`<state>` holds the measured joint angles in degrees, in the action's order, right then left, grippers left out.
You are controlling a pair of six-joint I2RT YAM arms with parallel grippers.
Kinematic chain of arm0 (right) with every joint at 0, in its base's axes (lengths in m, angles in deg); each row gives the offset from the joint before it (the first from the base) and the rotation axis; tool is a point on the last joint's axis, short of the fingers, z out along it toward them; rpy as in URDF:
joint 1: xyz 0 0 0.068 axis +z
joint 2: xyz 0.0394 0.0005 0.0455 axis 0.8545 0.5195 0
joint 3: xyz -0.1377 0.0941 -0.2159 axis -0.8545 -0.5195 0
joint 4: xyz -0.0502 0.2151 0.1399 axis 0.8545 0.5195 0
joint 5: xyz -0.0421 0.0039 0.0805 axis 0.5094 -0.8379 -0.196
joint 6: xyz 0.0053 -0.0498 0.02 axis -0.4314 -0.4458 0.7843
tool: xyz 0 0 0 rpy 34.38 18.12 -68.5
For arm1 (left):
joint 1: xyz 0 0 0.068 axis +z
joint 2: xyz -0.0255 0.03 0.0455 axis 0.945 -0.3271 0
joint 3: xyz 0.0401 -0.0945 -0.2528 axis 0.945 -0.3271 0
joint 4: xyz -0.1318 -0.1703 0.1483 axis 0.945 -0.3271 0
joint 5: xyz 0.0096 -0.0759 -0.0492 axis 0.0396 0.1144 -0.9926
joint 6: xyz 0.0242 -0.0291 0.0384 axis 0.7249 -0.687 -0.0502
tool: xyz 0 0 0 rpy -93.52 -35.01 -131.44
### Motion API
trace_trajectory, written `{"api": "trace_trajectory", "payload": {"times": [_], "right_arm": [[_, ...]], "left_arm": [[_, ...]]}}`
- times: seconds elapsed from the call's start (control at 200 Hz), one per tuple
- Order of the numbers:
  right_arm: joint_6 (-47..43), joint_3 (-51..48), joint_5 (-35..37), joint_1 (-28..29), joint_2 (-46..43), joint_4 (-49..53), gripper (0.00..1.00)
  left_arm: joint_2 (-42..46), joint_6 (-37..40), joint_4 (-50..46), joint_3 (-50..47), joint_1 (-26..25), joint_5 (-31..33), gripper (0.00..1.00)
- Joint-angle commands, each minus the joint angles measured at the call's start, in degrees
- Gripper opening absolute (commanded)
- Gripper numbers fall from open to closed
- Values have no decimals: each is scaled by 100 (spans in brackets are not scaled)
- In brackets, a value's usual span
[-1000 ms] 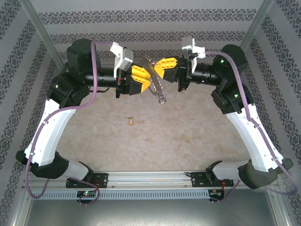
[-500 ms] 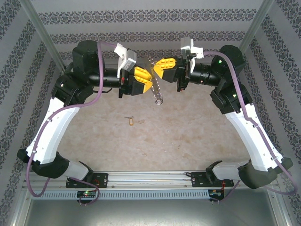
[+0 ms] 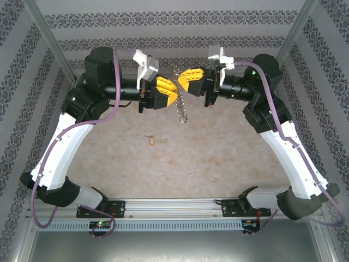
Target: Put the keys on the keyring
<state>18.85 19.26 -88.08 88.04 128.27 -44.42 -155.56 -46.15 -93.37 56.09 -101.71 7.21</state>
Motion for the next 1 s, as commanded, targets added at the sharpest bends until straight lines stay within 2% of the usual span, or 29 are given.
{"api": "trace_trajectory", "payload": {"times": [0.0,0.415,0.774,0.994], "right_arm": [[-120,-37,85,-64,-149,-194,0],[-204,-88,258,-67,-199,-172,0],[-199,-88,295,-67,-212,-196,0],[-193,-62,310,-68,-186,-201,0]], "left_arm": [[166,-122,377,-18,-86,-76,25],[174,-193,404,-47,-83,-155,18],[170,30,163,8,-98,-29,18],[275,475,-105,37,-121,583,24]]}}
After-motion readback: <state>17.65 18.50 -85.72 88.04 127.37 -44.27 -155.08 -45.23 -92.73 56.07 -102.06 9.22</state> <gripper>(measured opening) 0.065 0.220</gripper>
